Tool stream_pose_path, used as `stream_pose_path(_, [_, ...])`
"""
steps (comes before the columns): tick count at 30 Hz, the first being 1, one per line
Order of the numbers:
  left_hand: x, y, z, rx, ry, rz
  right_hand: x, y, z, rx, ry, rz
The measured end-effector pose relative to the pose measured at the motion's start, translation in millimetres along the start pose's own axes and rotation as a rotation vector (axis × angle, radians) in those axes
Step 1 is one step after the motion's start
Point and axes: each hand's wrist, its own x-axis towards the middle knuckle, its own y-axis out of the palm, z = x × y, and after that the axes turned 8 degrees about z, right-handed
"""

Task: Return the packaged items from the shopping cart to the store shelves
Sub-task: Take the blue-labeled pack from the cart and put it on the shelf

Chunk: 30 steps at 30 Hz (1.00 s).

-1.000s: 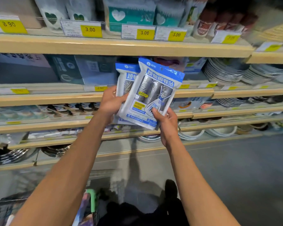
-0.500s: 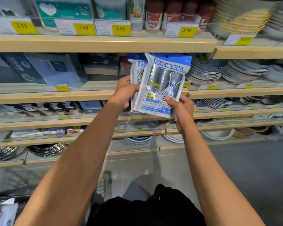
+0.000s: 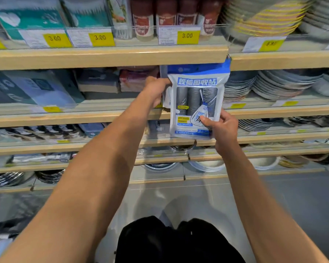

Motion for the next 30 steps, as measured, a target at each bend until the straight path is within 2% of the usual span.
stream_pose_path(6, [23.1,9.7,-0.5,-0.123,0.006,-0.084,7.4,-14.6,-6.1,-0.065,-0.051,0.033])
stream_pose_path(12, [35.1,-1.8,7.2,0.108,0.021,-0.137,10.1,-9.4,-9.3,-0.037,-0.055,0.033])
stream_pose_path(14, [32.1,0.7,14.5,0.129,0.04,-0.103,11.5,-6.5,-10.3,-0.029,-0.055,0.029])
stream_pose_path(15, [31.0,1.6,16.2,0.219,0.064,-0.089,12.4,-6.0,-10.7,-0.025,-0.055,0.027])
stream_pose_path(17, [23.5,0.9,12.5,0.58,0.106,-0.104,15.2,-6.4,-12.5,-0.028,-0.047,0.024])
stream_pose_path(19, [17.9,-5.3,9.5,0.841,0.222,-0.235,15.9,-4.4,-13.1,-0.05,-0.019,0.029])
stream_pose_path(22, [13.6,-20.2,11.3,0.889,0.319,-0.357,18.7,0.5,-15.5,-0.085,0.022,0.061])
stream_pose_path(24, [13.7,-28.2,17.6,0.73,0.272,-0.269,21.8,6.2,-15.1,-0.07,0.027,0.08])
stream_pose_path(27, [3.7,-35.5,22.8,0.256,0.205,-0.052,31.3,16.2,-3.8,0.006,0.0,0.064])
stream_pose_path(28, [-2.7,-38.6,25.2,0.224,0.212,0.025,37.0,18.8,1.7,0.03,0.005,0.053])
stream_pose_path(30, [-15.1,-44.0,33.9,0.319,0.254,0.184,47.6,23.8,13.7,0.048,0.018,0.046])
